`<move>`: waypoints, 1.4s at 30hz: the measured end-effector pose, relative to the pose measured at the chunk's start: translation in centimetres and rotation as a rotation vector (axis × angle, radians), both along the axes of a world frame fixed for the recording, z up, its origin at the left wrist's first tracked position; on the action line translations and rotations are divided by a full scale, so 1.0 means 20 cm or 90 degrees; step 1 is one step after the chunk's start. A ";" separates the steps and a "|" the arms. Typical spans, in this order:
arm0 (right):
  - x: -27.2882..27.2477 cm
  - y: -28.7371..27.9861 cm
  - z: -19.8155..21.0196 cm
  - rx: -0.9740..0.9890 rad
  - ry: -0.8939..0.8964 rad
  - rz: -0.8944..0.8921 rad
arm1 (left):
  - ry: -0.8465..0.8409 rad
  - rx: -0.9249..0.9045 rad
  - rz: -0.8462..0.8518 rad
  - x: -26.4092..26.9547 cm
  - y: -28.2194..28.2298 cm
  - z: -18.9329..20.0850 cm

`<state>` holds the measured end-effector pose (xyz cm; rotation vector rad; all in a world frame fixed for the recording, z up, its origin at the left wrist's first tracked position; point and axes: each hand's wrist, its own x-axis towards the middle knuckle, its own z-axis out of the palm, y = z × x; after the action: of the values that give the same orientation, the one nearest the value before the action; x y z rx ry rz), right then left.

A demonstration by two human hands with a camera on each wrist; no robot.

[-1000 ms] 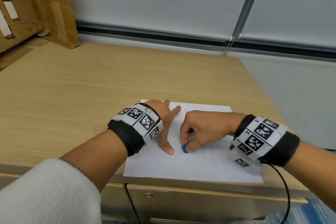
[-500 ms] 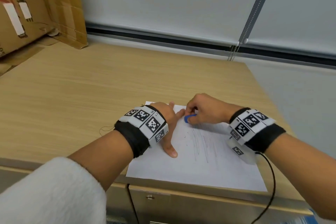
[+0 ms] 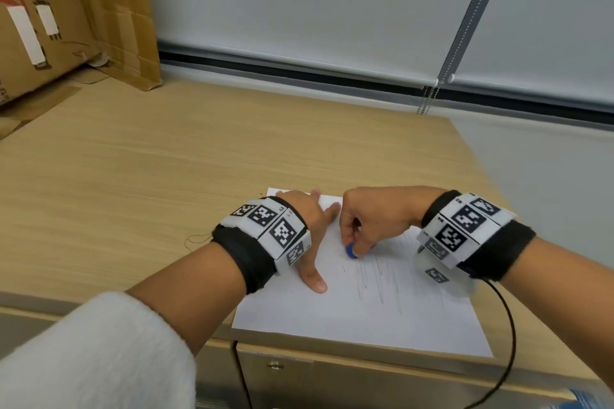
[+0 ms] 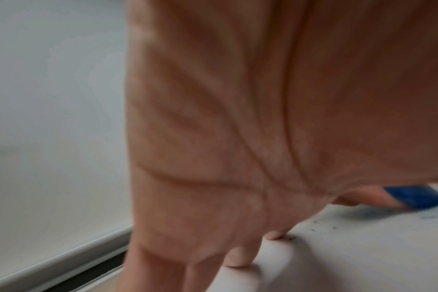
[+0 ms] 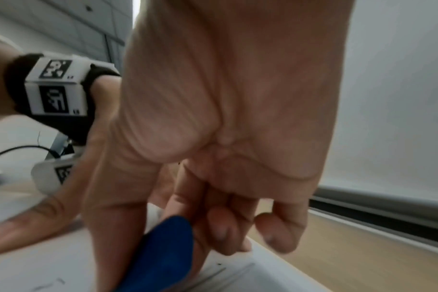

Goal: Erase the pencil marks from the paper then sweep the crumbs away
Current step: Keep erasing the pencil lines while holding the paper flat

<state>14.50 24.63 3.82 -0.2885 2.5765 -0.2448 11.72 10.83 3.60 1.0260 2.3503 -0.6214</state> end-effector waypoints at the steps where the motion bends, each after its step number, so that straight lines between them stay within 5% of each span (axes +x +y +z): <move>1: -0.01 0.00 0.01 -0.001 0.006 -0.006 | -0.001 0.003 0.000 0.00 0.00 0.00; 5: -0.03 0.04 0.00 -0.038 0.097 -0.059 | -0.009 0.000 0.003 0.01 0.00 0.01; 9: 0.03 0.00 0.01 -0.007 -0.017 -0.012 | -0.012 -0.001 0.004 0.01 0.00 0.02; 14: -0.05 0.05 0.02 -0.026 0.099 -0.068 | -0.012 0.001 0.002 0.01 0.00 0.02; 18: -0.03 0.02 0.03 0.004 -0.039 -0.025 | -0.019 0.002 0.007 0.01 -0.01 0.02; 23: -0.07 0.06 0.03 -0.023 0.089 -0.075 | -0.003 0.004 0.001 0.01 -0.01 0.02; 27: -0.04 0.04 0.02 -0.010 -0.015 -0.033 | -0.006 0.002 0.003 0.02 -0.01 0.03; 32: -0.07 0.09 0.00 -0.056 0.110 -0.093 | -0.007 -0.004 0.006 0.01 -0.01 0.03; 36: -0.04 0.08 0.00 -0.048 -0.012 -0.051 | -0.006 -0.009 0.007 0.02 -0.01 0.03; 40: -0.12 0.13 0.00 -0.057 0.145 -0.110 | 0.003 -0.001 -0.002 0.01 -0.01 0.01; 42: -0.12 0.13 -0.01 -0.057 0.121 -0.102 | -0.002 -0.004 0.001 0.01 -0.01 0.01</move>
<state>12.12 27.25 3.68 -0.1430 2.7846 -0.4097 11.86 10.62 3.84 1.0225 2.3450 -0.6258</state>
